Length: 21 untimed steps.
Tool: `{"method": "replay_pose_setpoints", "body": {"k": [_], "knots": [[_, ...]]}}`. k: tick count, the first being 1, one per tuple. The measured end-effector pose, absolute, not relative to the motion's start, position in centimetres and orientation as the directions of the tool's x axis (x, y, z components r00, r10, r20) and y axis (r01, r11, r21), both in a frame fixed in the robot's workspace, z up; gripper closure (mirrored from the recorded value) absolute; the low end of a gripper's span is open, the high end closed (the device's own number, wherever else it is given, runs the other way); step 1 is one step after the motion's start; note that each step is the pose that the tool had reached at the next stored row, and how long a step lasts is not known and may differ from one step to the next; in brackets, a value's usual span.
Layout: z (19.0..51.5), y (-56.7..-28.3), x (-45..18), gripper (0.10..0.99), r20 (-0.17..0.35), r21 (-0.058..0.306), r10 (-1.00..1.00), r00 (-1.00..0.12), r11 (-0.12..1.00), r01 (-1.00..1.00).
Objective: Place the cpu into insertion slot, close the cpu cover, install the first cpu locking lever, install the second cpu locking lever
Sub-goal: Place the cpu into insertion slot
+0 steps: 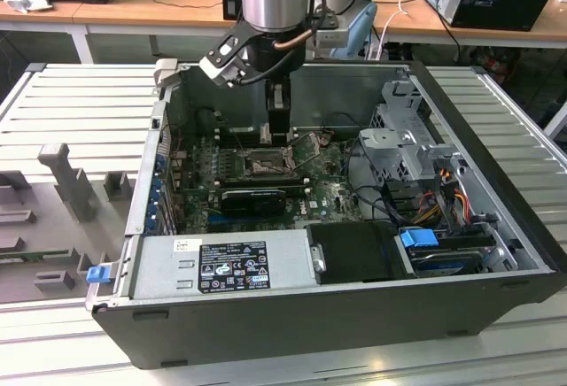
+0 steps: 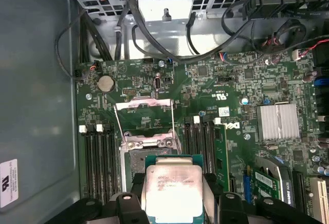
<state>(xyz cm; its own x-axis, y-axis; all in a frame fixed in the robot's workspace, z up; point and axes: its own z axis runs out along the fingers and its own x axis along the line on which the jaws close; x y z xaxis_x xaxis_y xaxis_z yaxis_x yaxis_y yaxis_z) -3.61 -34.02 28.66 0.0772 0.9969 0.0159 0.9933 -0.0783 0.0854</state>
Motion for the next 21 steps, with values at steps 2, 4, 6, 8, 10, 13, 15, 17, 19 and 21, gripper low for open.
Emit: {"method": "replay_pose_setpoints", "body": {"k": [2, 4, 6, 8, 10, 13, 15, 17, 19, 21], "knots": [[28.0, -34.0, -3.6, 0.557, 0.016, 0.085, 0.997, 0.077, -0.078, 0.993], [27.5, -34.0, -3.6, 0.557, 0.016, 0.085, 0.997, 0.077, -0.078, 0.993], [27.2, -34.0, -3.6, 0.557, 0.016, 0.085, 0.997, 0.077, -0.078, 0.993], [26.7, -34.0, -3.6, 0.557, 0.016, 0.085, 0.997, 0.077, -0.078, 0.993], [26.4, -34.0, -3.6, 0.557, 0.015, 0.087, 0.997, 0.077, -0.078, 0.993], [25.5, -34.0, -3.9, 0.557, 0.016, 0.087, 0.998, 0.061, -0.063, 0.994], [25.0, -34.0, -3.9, 0.557, 0.016, 0.087, 1.0, -0.006, 0.005, 0.996], [24.5, -33.7, -3.9, 0.557, 0.016, 0.087, 1.0, -0.024, 0.023, 0.996], [24.1, -33.5, -3.9, 0.557, 0.016, 0.088, 1.0, -0.025, 0.024, 0.996], [23.8, -33.3, -3.9, 0.557, 0.017, 0.087, 1.0, -0.025, 0.024, 0.996]]}}
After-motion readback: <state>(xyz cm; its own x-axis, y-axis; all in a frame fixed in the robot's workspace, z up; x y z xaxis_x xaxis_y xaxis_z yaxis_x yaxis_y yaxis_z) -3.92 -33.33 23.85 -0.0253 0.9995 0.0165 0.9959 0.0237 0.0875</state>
